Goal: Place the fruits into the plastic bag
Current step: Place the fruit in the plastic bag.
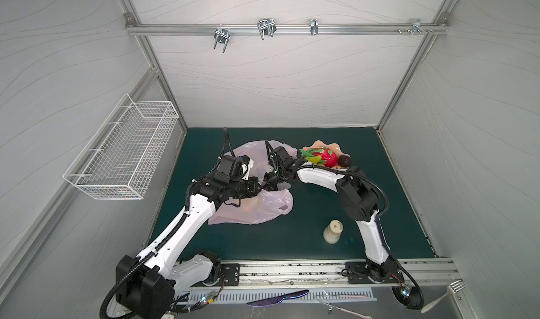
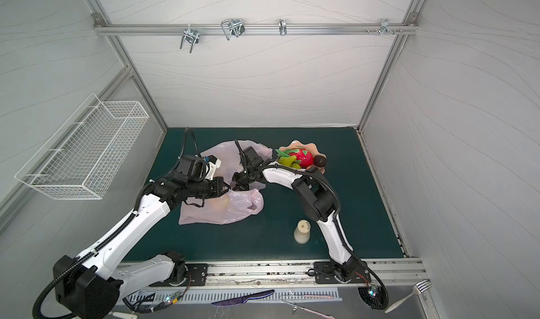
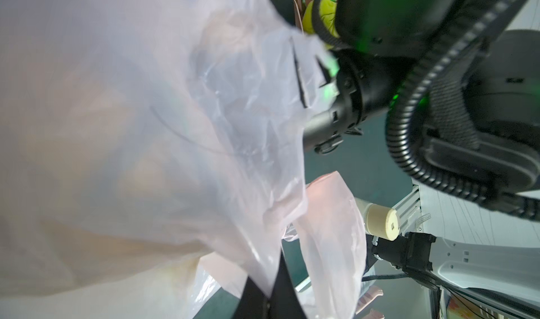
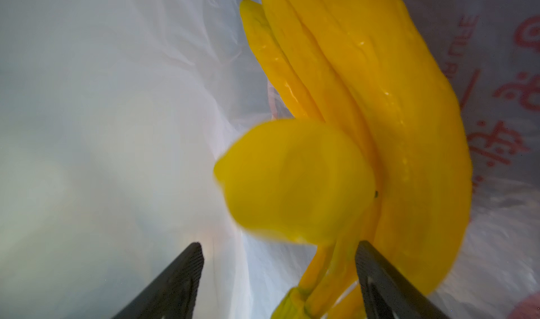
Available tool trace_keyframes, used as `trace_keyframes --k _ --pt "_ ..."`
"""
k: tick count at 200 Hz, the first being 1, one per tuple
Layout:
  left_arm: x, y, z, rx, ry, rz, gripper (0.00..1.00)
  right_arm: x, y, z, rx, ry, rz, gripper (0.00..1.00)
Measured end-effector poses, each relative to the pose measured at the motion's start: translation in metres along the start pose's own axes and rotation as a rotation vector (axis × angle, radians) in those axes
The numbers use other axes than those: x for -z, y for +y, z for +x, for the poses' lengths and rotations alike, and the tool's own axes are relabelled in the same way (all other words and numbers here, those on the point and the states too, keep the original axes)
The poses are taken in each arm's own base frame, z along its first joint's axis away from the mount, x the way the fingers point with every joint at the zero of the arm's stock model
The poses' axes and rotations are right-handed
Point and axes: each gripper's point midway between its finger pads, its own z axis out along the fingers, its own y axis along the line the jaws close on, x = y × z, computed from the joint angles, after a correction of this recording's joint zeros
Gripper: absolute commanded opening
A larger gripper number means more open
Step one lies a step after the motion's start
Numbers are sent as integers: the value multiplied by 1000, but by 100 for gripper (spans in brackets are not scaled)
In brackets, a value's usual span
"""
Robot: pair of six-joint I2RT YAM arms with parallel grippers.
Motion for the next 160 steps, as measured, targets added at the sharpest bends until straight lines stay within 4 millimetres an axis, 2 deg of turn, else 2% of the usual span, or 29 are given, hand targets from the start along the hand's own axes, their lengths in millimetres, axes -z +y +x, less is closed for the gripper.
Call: trace_keyframes --k 18,59,90,124,160 --pt "0 0 -2 1 -9 1 0 -7 1 3 -3 20 -5 99" --pt "2 5 -7 17 -23 -9 0 -14 12 13 13 67 -44 99" --pt "4 9 -9 31 -31 -14 0 -15 13 16 15 85 -53 99" --pt "5 10 -10 39 -33 -13 0 -13 4 18 2 85 -36 99" --pt "8 2 -13 27 -44 21 0 6 -11 20 -31 41 8 99"
